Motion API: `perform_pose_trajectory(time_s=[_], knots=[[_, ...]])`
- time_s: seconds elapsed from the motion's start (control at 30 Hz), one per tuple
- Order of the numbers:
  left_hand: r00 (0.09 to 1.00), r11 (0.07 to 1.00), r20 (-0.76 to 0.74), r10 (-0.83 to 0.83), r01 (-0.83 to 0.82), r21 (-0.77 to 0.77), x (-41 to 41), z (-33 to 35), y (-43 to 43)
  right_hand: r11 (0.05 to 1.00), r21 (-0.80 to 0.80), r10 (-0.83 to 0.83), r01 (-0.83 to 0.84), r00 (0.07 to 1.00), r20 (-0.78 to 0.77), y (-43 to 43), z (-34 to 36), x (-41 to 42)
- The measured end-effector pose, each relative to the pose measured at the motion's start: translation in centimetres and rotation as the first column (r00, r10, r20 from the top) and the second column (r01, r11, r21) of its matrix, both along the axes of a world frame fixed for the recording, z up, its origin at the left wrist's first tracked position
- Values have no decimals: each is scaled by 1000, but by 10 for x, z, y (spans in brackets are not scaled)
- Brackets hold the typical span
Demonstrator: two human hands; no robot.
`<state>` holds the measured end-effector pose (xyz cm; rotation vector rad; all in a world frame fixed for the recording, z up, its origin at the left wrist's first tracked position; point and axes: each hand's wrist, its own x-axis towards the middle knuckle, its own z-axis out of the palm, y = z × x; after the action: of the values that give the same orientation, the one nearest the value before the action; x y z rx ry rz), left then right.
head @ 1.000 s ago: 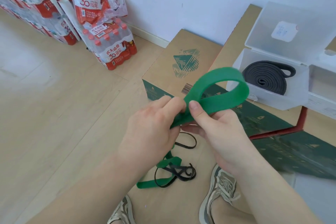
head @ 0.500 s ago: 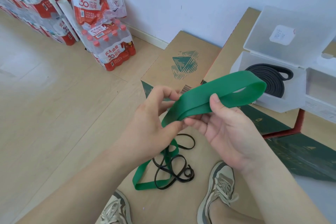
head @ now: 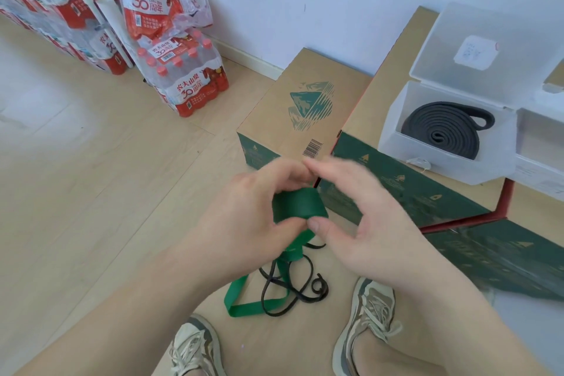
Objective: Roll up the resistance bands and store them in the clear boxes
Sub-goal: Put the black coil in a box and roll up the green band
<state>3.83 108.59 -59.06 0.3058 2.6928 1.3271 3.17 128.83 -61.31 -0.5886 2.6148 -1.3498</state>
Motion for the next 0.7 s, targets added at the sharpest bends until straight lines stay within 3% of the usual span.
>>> perform_pose_trajectory(time_s=[0.07,0.1,0.23,0.37,0.53,0.6,0.7], knots=[[998,998,37,41,-43,55,2,2,-1,996,-79,55,-38,973,225,2,0,0],[998,995,31,61,-63,71,2,3,-2,995,-95,39,-14,964,264,2,1,0],[991,970,106,82,-104,219,-4,3,-7,975,-189,-80,120,975,206,-2,4,0],[970,996,229,-87,85,16,-3,-16,-7,904,-384,-114,188,972,207,-3,9,4],[951,992,282,-124,118,39,0,-30,2,700,-660,-17,272,930,366,-4,20,2],[956,992,273,-110,120,-21,-4,-31,-5,689,-648,-84,325,924,373,3,18,-1],[982,1000,190,4,-8,22,-12,-19,-17,809,-436,-272,395,908,320,22,10,-3]])
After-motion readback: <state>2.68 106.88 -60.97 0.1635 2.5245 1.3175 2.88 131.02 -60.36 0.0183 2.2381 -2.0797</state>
